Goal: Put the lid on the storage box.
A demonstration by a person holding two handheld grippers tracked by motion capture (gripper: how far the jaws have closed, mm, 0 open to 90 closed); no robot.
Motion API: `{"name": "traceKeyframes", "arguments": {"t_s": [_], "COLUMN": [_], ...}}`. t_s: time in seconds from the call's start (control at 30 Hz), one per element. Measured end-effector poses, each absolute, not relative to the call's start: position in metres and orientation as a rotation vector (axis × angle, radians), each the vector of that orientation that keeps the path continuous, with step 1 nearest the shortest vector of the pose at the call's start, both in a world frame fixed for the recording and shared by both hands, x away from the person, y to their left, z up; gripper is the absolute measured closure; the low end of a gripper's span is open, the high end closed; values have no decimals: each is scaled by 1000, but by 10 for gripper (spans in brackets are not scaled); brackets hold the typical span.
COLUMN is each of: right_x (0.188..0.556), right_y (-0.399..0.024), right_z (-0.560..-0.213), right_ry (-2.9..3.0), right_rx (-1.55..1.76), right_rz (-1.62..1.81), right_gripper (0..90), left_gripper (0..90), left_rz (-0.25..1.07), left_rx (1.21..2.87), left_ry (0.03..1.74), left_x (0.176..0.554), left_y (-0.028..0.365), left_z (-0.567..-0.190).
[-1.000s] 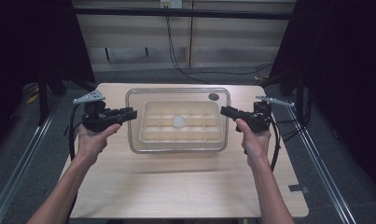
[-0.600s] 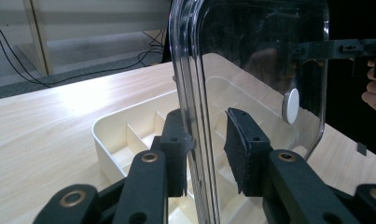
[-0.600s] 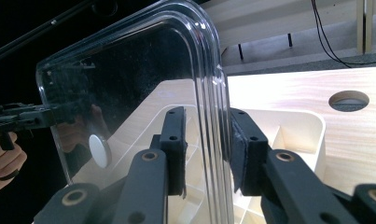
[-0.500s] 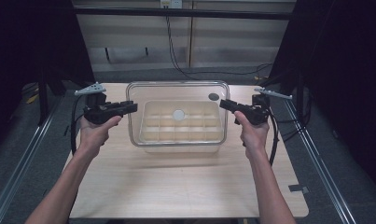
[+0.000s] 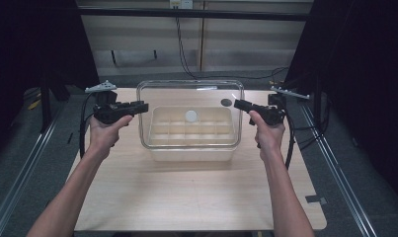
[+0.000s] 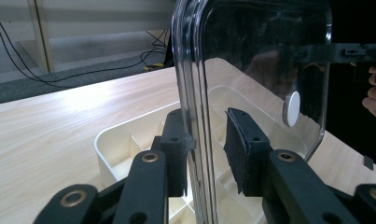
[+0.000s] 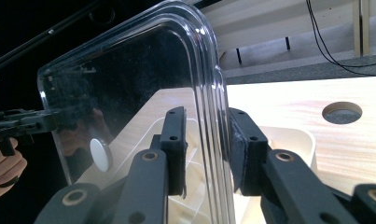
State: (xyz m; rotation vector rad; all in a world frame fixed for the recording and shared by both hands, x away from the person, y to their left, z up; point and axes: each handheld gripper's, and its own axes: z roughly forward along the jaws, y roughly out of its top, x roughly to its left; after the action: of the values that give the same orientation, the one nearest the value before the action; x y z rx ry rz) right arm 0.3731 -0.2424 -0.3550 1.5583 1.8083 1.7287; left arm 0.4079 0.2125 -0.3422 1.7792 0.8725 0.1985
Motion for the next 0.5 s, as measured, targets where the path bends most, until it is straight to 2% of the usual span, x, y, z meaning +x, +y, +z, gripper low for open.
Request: {"name": "traceKeyframes", "arguments": {"t_s": [0.5], "right_x": [387], "right_y": [-245], "right_z": [-370], "right_ry": [1826], "right_rx": [1626], "right_rz": [1692], "right_gripper": [700], "left_gripper": [690], "left_rz": [181], "left_rx": [1811], "left_ry": [911], "left_x": [419], "left_y": [208], "left_z": [-356]}}
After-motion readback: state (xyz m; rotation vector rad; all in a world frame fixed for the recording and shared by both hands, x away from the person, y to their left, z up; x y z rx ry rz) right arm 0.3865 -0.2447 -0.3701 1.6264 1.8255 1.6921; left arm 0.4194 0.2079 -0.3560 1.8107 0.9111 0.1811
